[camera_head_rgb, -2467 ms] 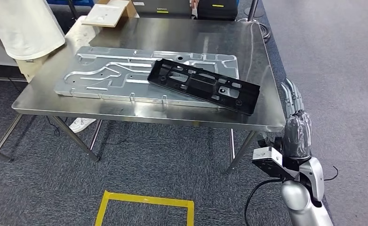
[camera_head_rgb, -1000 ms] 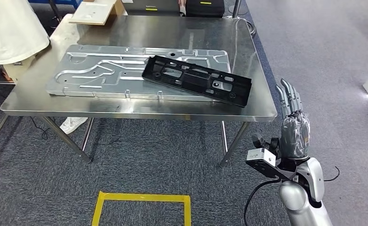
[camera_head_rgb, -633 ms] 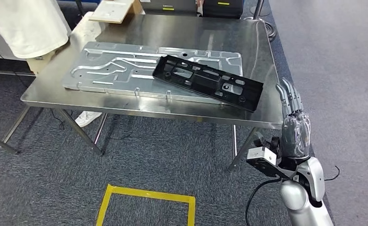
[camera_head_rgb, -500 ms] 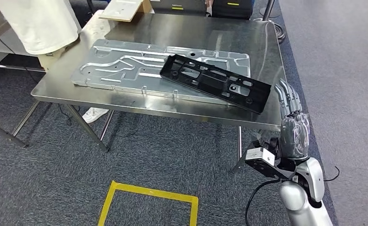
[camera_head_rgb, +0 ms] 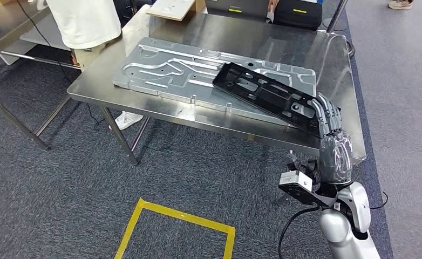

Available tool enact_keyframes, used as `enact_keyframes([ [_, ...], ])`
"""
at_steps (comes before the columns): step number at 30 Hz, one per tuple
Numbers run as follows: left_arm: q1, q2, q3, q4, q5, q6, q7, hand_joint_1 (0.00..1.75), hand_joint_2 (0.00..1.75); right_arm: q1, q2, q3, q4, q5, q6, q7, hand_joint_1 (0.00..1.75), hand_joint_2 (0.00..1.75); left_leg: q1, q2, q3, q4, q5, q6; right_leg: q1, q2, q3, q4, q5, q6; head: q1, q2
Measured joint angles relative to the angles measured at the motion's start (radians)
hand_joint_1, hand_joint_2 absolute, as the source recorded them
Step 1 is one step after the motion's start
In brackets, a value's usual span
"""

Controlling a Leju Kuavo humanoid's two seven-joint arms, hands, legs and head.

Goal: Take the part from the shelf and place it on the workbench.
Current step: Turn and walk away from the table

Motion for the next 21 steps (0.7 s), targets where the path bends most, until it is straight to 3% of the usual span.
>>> enact_keyframes([
  [3,0.0,0.0,0.0,0.0,0.0,0.0,0.0,0.0,0.0,0.0,0.0,0.0,0.0,0.0,0.0,0.0,0.0,0.0,0.0,-0.004,0.0,0.001,0.0,0.0,0.0,0.0,0.007,-0.014,0.012,0.0,0.0,0.0],
  [5,0.0,-0.001,0.001,0.0,0.0,0.0,0.001,0.0,0.0,0.001,0.0,0.0,0.0,0.002,-0.001,0.0,0.0,0.0,0.001,-0.024,-0.004,0.006,0.0,-0.008,-0.001,0.018,0.059,-0.122,0.062,-0.006,0.0,0.0],
  [7,0.002,-0.003,0.003,0.0,0.0,0.0,0.004,0.0,0.0,0.001,0.0,0.001,0.0,0.005,-0.002,0.001,0.0,0.0,0.001,-0.057,-0.013,0.009,0.004,-0.027,-0.001,0.039,0.118,-0.252,0.114,-0.018,0.0,0.0],
  [8,0.004,-0.004,0.005,0.0,0.001,0.0,0.005,0.0,0.0,0.001,0.0,0.002,0.0,0.007,-0.003,0.001,0.0,0.0,0.001,-0.061,-0.019,0.012,0.004,-0.038,-0.002,0.042,0.129,-0.279,0.119,-0.026,0.0,0.0],
  [10,0.004,-0.003,0.006,0.0,0.001,0.0,0.005,0.0,0.0,0.001,0.0,0.002,0.0,0.008,-0.003,0.001,0.0,0.0,-0.002,-0.026,-0.037,0.049,-0.023,-0.048,-0.006,0.021,0.131,-0.288,0.124,-0.04,-0.001,0.0],
  [12,0.002,-0.003,0.006,0.0,0.0,0.0,0.006,0.0,0.0,0.003,0.0,0.002,0.0,0.01,-0.003,0.001,0.0,0.0,-0.001,0.018,-0.089,0.167,-0.09,-0.056,-0.002,-0.002,0.131,-0.289,0.124,-0.049,-0.001,0.0],
  [14,0.002,-0.004,0.006,0.0,-0.002,0.001,0.009,0.0,0.0,0.005,0.0,0.002,0.0,0.012,-0.002,0.001,0.0,0.0,0.002,0.03,-0.142,0.285,-0.136,-0.061,0.002,-0.026,0.131,-0.289,0.122,-0.051,-0.001,0.0],
  [15,0.003,-0.004,0.006,0.0,-0.004,0.003,0.011,0.0,0.0,0.005,0.0,0.002,0.0,0.013,-0.002,0.002,0.0,0.0,0.002,0.032,-0.145,0.297,-0.131,-0.062,0.003,-0.037,0.131,-0.288,0.122,-0.051,-0.001,0.0],
  [16,0.004,-0.004,0.006,0.0,-0.006,0.006,0.013,0.0,0.0,0.005,0.0,0.002,0.0,0.015,-0.002,0.002,0.0,0.0,0.002,0.036,-0.128,0.266,-0.108,-0.061,0.004,-0.048,0.132,-0.287,0.12,-0.051,-0.001,0.0],
  [19,0.002,-0.002,0.006,0.0,-0.012,0.016,0.018,0.0,0.0,0.005,0.0,0.002,0.0,0.017,-0.003,0.004,0.0,0.0,-0.004,0.075,-0.021,0.064,-0.028,-0.047,0.008,-0.075,0.137,-0.283,0.113,-0.043,-0.001,0.0],
  [21,0.0,-0.002,0.006,0.0,-0.016,0.022,0.019,0.0,0.0,0.006,0.0,0.002,0.0,0.017,-0.004,0.004,0.0,0.0,-0.012,0.087,0.002,0.015,-0.021,-0.035,0.012,-0.09,0.138,-0.281,0.11,-0.035,-0.001,0.0],
])
